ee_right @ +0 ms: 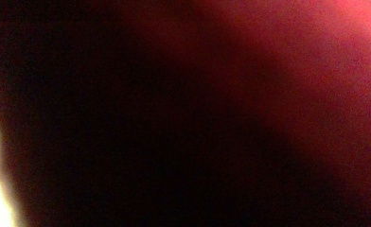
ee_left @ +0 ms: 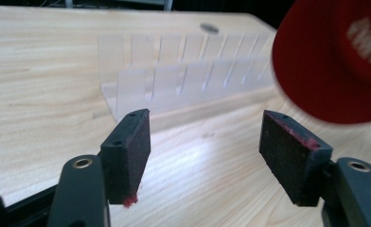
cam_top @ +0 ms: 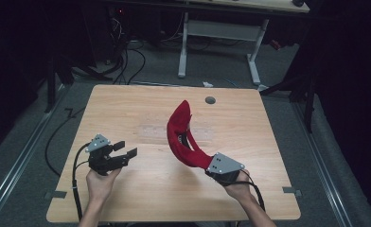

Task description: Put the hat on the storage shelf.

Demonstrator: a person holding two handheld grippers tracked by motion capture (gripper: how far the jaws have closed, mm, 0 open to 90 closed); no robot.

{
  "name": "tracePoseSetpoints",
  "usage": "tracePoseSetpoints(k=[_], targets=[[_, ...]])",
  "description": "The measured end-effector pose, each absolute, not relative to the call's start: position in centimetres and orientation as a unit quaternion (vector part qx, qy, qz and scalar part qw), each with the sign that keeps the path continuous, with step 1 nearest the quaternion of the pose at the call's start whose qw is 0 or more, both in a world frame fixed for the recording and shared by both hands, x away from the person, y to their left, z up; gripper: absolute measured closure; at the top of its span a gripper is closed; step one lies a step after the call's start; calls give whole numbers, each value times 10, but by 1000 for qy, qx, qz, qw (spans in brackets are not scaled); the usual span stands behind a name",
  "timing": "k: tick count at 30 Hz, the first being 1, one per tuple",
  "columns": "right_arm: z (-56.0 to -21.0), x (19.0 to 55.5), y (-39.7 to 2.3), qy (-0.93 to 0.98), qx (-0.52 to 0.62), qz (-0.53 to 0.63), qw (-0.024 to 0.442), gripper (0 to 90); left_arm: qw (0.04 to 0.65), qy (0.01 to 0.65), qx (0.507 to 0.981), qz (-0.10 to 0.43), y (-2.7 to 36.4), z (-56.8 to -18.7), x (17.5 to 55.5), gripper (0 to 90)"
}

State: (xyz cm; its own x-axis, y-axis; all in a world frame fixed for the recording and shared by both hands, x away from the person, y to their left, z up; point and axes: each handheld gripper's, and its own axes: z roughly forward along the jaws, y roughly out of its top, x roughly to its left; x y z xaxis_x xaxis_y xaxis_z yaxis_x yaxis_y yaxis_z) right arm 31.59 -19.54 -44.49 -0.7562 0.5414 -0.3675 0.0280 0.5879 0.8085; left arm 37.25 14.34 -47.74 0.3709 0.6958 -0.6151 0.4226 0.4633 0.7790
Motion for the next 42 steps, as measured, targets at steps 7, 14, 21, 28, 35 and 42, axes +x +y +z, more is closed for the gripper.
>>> tracePoseSetpoints(k=[7,14,21,28,35,42], targets=[[-437,323,-205,826,188,438,301,836,619,564,526,149,138,-504,378,320],[-430,333,-221,812,215,453,299,836,582,573,547,184,129,-523,389,324],[-424,346,-233,801,240,466,289,836,528,577,577,235,117,-544,396,275],[-423,354,-233,800,246,467,285,836,533,583,574,217,117,-548,399,275],[-415,371,-234,789,268,480,274,836,533,589,570,208,117,-547,400,254],[-409,388,-232,785,299,468,275,836,533,590,571,207,117,-547,400,252]])
